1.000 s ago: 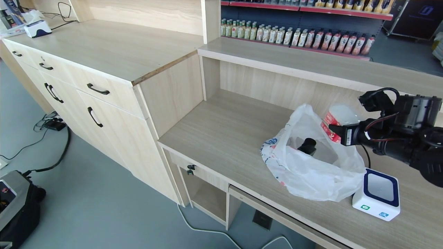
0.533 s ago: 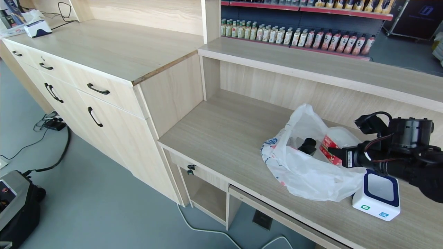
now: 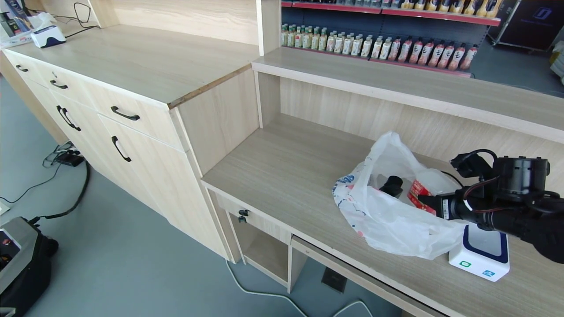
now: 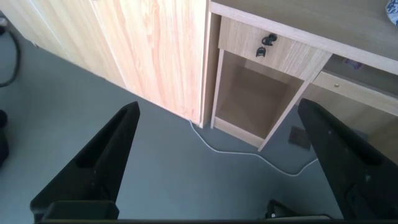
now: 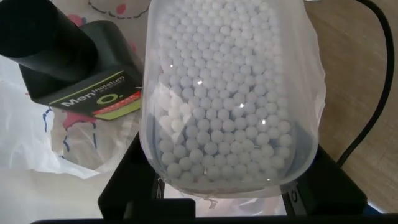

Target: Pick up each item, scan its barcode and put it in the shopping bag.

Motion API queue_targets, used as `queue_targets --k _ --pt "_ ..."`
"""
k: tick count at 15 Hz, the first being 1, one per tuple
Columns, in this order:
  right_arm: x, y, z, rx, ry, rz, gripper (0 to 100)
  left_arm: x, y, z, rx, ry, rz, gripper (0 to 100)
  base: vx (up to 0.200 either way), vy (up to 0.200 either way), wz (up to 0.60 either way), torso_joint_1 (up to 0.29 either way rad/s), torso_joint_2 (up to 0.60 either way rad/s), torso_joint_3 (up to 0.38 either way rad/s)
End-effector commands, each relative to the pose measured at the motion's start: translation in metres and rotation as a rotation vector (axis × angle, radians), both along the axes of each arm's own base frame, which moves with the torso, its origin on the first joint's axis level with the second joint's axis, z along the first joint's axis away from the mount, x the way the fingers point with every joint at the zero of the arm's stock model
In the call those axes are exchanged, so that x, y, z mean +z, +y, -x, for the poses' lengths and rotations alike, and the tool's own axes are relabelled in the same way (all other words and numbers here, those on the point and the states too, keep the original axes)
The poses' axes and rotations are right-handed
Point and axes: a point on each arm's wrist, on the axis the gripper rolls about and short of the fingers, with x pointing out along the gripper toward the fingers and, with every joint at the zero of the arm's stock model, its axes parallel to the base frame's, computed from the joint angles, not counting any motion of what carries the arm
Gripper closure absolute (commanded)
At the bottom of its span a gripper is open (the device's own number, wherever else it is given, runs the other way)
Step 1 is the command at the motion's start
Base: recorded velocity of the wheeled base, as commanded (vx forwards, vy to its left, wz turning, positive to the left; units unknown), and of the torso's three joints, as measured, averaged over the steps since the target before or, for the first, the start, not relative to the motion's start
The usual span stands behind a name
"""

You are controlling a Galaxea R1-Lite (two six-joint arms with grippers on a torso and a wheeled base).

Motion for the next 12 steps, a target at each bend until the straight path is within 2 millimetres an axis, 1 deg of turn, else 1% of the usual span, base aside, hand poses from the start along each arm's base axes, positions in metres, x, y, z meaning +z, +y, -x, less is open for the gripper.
queue_targets --k 1,6,7,11,12 --pt "-0.002 0.000 0.000 0.002 0.007 0.000 100 0.000 0.000 0.000 0.000 0.000 0.000 0 0.000 0.000 0.00 0.000 0.00 0.000" --pt "-0.002 0.001 0.000 0.005 0.007 0.000 100 0.000 0.000 0.000 0.000 0.000 0.000 0 0.000 0.000 0.00 0.000 0.00 0.000" --pt "-0.001 0.001 0.000 0.005 0.004 0.000 0 0.000 0.000 0.000 0.000 0.000 0.000 0 0.000 0.000 0.00 0.000 0.00 0.000" --pt "0.004 0.001 0.001 0.018 -0.014 -0.006 0 0.000 0.000 0.000 0.000 0.000 0.000 0 0.000 0.000 0.00 0.000 0.00 0.000" --pt "0.013 0.001 0.002 0.022 -0.053 -0.002 0 0.000 0.000 0.000 0.000 0.000 0.000 0 0.000 0.000 0.00 0.000 0.00 0.000"
